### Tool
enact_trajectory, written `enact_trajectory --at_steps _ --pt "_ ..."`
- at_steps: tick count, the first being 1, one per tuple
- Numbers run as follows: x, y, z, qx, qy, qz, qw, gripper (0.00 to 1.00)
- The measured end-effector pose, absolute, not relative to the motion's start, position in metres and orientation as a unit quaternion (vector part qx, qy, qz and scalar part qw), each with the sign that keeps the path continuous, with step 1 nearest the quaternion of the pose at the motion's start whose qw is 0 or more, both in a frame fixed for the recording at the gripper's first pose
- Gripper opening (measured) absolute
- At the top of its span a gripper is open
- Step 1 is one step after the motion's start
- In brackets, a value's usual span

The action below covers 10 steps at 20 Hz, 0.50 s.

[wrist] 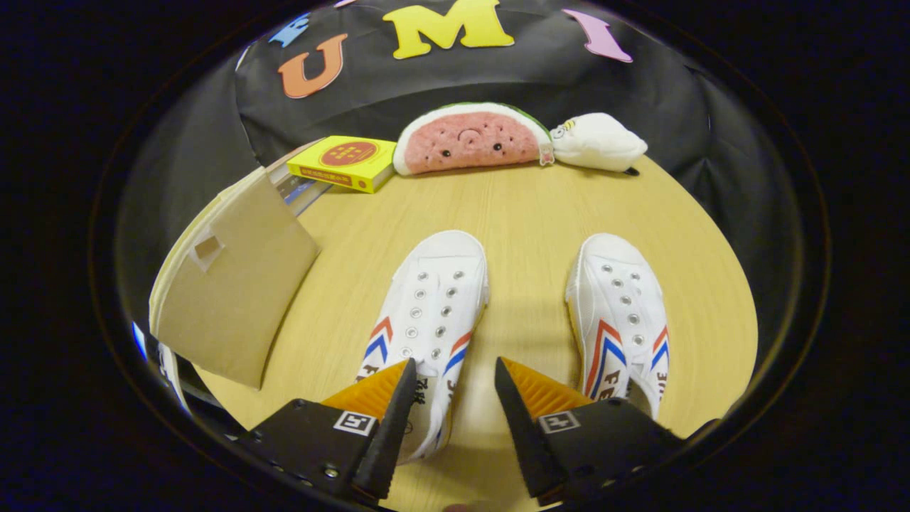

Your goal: Open the storage box then place both shoes into the box .Put the left shoe in first, then the right shoe, with the right side of both shoes facing outward in a uniform manner.

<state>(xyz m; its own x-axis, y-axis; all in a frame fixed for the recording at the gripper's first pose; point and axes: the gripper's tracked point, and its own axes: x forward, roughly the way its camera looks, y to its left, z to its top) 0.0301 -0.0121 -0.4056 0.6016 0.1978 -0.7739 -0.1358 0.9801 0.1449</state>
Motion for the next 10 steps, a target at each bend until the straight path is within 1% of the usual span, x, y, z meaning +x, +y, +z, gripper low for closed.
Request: enact_trajectory --at_steps 4,5,6,8,9,10 --pt "0.0282 -0.0031 -0.4112 0.094 0.472 0.101 0.871 0.16" --pt "0.0286 -0.0023 -0.4107 0.109 0.478 0.100 0.866 0.16" --pt "0.0279 -0.0026 -0.4108 0.121 0.485 0.097 0.861 0.04" --pt "0.0305 -0.0013 -0.4087 0.132 0.487 0.096 0.858 0.03" --pt "0.0274 -0.0018 -0.4056 0.142 0.489 0.099 0.855 0.00" --pt "0.0259 -0.0005 -0.4035 0.157 0.490 0.100 0.852 0.00"
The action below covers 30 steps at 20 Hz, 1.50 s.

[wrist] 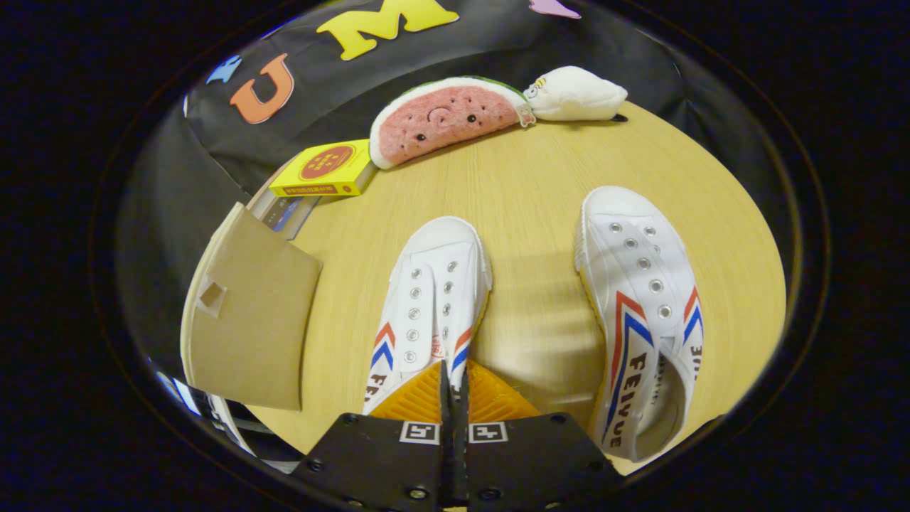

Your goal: Open the storage box then place both shoes into the box .Put the left shoe in first, then the right shoe, with the right side of both shoes facing outward in a uniform manner.

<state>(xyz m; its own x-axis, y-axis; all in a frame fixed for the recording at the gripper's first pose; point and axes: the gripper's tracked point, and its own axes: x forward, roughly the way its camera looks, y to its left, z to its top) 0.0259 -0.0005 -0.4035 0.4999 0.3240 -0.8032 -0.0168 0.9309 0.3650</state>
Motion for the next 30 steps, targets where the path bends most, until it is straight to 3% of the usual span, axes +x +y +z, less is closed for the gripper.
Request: enact_trajectory --at_steps 10,20,30 --pt "0.010 0.028 -0.315 0.185 0.447 0.111 0.868 0.00" --pt "0.015 0.180 -0.178 0.187 0.386 0.160 0.889 0.00" --pt "-0.010 0.333 -0.232 0.177 0.433 0.168 0.868 0.00"
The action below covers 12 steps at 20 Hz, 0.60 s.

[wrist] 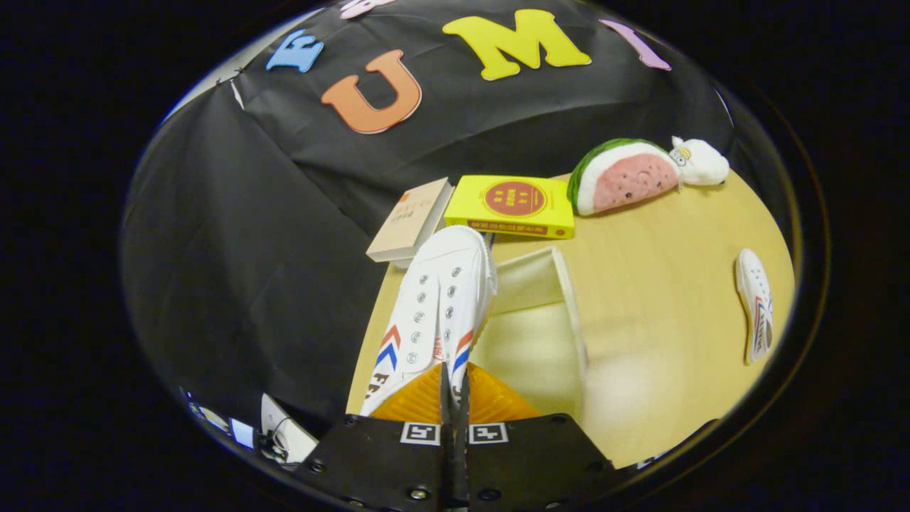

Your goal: Open the storage box then place both shoes into the box .Put the left shoe in first, then the right shoe, with the right side of both shoes facing outward in a uniform manner.

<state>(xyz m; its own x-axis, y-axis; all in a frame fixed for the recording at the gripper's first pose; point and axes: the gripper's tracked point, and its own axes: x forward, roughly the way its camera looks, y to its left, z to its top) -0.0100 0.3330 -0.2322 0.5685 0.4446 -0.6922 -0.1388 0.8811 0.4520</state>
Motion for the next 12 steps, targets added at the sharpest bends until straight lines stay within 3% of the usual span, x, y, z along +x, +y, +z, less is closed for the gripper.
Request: enact_trajectory --at_steps 12 --pt "-0.013 0.366 -0.291 0.143 0.484 0.136 0.853 0.02"
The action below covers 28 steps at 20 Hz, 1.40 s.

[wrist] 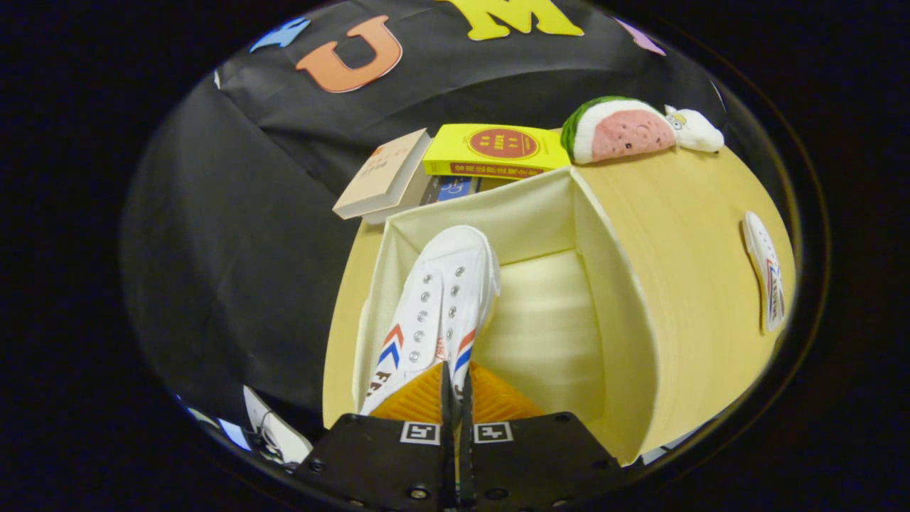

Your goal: Open the storage box then place both shoes into the box .Put the left shoe in first, then the right shoe, with the right side of both shoes facing outward in a uniform manner.

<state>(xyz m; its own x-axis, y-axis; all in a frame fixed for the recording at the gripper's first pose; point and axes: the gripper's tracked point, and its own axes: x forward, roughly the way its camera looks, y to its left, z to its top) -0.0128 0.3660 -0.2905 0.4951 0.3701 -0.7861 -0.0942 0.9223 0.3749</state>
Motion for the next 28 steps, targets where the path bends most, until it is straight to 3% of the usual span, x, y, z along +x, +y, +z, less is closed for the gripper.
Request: enact_trajectory --at_steps 2,3,4,7,10,17,28 --pt "-0.007 0.378 -0.280 0.133 0.466 0.159 0.860 0.17" --pt "-0.002 0.383 -0.278 0.131 0.458 0.170 0.863 0.20" --pt "-0.001 0.385 -0.274 0.131 0.455 0.176 0.863 0.37" --pt "0.002 0.381 -0.256 0.122 0.433 0.181 0.874 0.47" --pt "0.002 0.362 -0.235 0.096 0.398 0.180 0.894 0.82" --pt "-0.029 0.278 -0.184 0.057 0.332 0.163 0.927 0.93" --pt "-0.035 0.049 -0.183 0.060 0.307 0.064 0.948 0.94"
